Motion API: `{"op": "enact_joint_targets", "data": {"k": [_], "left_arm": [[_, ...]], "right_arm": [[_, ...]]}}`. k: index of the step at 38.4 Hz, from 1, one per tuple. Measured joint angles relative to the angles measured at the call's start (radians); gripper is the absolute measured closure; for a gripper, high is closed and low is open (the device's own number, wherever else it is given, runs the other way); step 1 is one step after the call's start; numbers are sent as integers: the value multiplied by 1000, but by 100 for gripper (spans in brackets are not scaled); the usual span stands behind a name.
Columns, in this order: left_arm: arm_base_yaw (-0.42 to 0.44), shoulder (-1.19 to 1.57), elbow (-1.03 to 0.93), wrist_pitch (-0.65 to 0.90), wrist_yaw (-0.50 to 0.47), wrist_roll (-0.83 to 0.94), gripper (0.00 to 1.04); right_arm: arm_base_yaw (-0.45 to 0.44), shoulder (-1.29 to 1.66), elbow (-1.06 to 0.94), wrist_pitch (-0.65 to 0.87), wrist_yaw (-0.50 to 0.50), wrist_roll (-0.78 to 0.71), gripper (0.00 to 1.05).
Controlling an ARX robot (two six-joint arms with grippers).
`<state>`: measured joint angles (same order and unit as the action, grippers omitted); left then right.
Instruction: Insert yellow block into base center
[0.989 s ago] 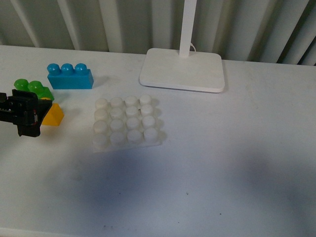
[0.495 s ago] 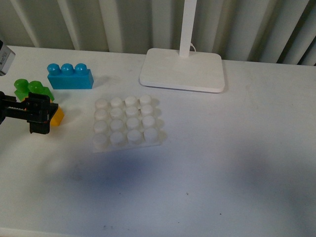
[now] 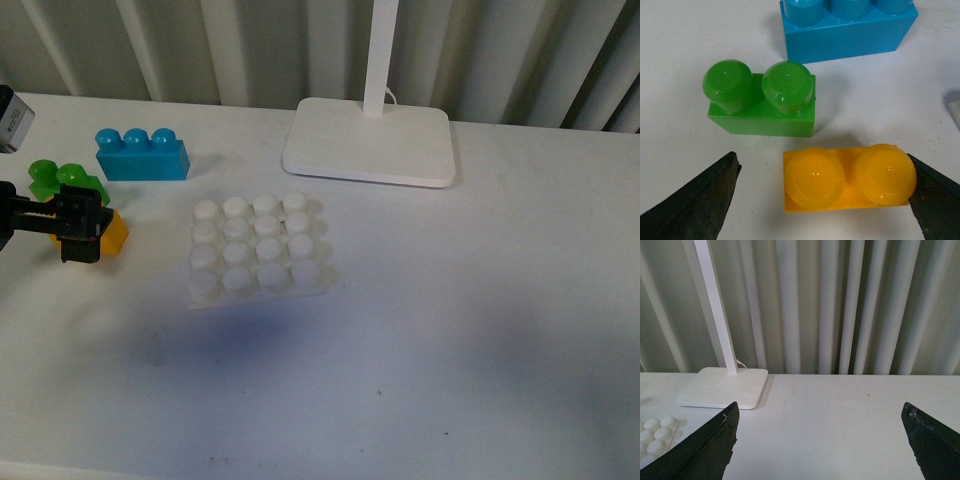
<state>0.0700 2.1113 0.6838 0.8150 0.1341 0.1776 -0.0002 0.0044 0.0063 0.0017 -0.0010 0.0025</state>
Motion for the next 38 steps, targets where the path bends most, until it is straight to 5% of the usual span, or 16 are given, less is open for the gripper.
{"op": "enact_joint_targets", "data": {"k": [32,38], "left_arm": [[-3,64,48,-24,-22,-59,6],[-2,61,46,-24,-23,-71,30]], "right_arm": [[0,0,0,0,0,0,9],[0,0,0,0,0,0,9]]}}
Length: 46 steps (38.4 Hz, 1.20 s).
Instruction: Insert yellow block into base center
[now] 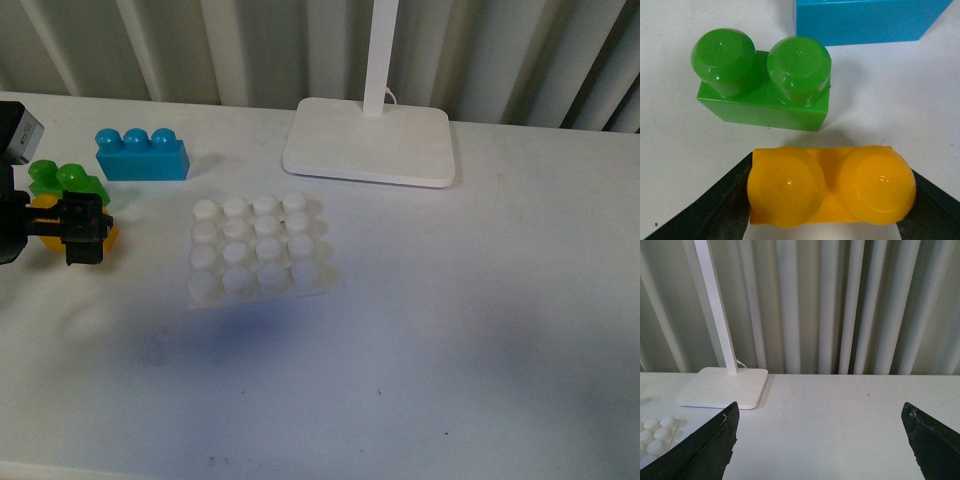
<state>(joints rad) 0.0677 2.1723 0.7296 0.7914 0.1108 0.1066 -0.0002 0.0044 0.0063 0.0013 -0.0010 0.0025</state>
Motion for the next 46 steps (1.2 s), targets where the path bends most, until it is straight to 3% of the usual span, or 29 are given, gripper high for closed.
{"op": "enact_joint_targets", "data": {"k": [3,16,22,30,46], "left_arm": [[0,-7,-6,0,0,-8,38],[-48,-151,-103,-2,-39,-69,39],[-183,-290,-181,-29,-150,-168,39],[-368,-294,-142,-100,-276,-308,39],[-566,-186,-18,-165,-436,-475,39]], "right_arm": [[0,0,0,0,0,0,9],[0,0,0,0,0,0,9],[0,0,0,0,0,0,9],[0,0,0,0,0,0,9],[0,0,0,0,0,0,9]]}}
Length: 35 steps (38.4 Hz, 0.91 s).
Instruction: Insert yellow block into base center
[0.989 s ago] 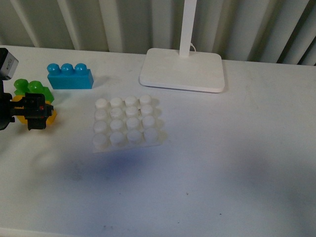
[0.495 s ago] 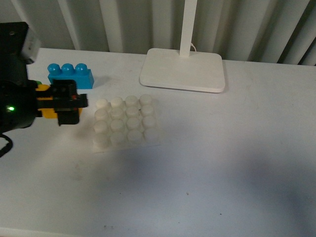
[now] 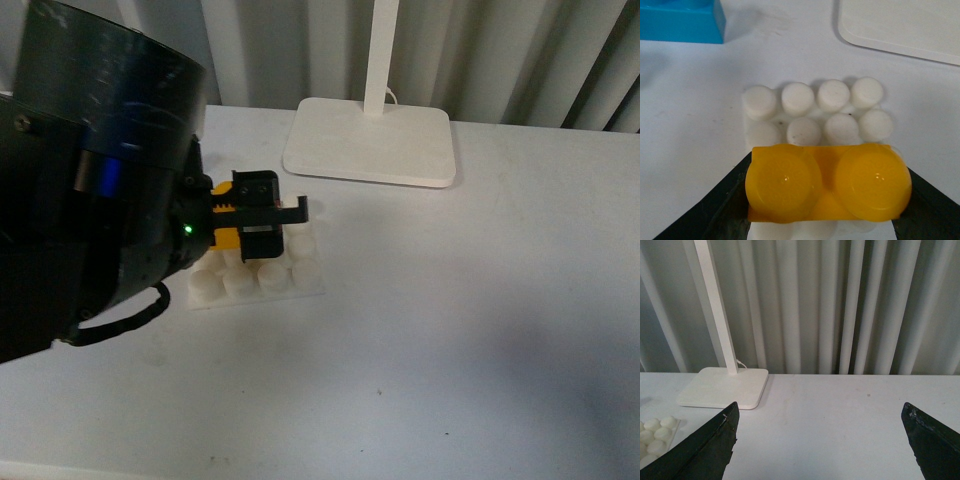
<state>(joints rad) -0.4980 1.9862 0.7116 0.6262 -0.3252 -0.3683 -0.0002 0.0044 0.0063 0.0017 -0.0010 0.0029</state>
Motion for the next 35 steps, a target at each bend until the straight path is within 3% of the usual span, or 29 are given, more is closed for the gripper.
{"op": "enact_joint_targets", "data": {"k": [11,35], "left_arm": [[-58,77,55,-3,-52,-49,39],[-40,141,102,-5,-65,-52,39]], "right_arm": [[0,0,0,0,0,0,9],[0,0,0,0,0,0,9]]}}
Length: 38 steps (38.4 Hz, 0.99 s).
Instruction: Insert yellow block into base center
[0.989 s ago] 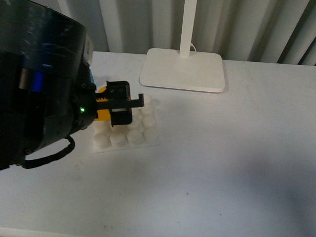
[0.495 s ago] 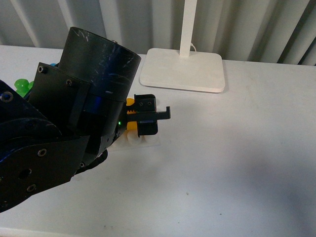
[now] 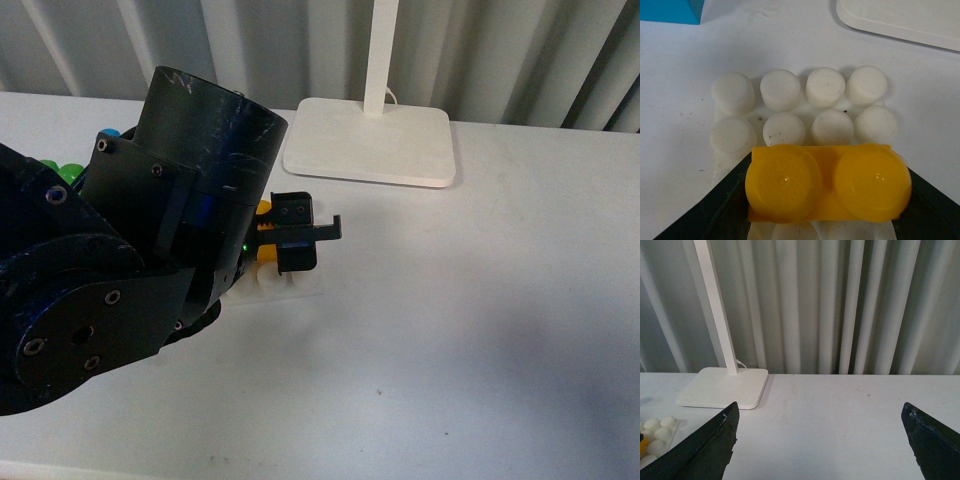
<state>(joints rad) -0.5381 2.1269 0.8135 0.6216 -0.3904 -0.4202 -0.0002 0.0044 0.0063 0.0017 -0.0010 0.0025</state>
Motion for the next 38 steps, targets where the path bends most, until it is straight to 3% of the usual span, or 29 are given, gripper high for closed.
{"op": "enact_joint_targets", "data": {"k": [38], "left_arm": [[-34,103,61,6,-71,0,39]], "right_arm": [[0,0,0,0,0,0,9]]}}
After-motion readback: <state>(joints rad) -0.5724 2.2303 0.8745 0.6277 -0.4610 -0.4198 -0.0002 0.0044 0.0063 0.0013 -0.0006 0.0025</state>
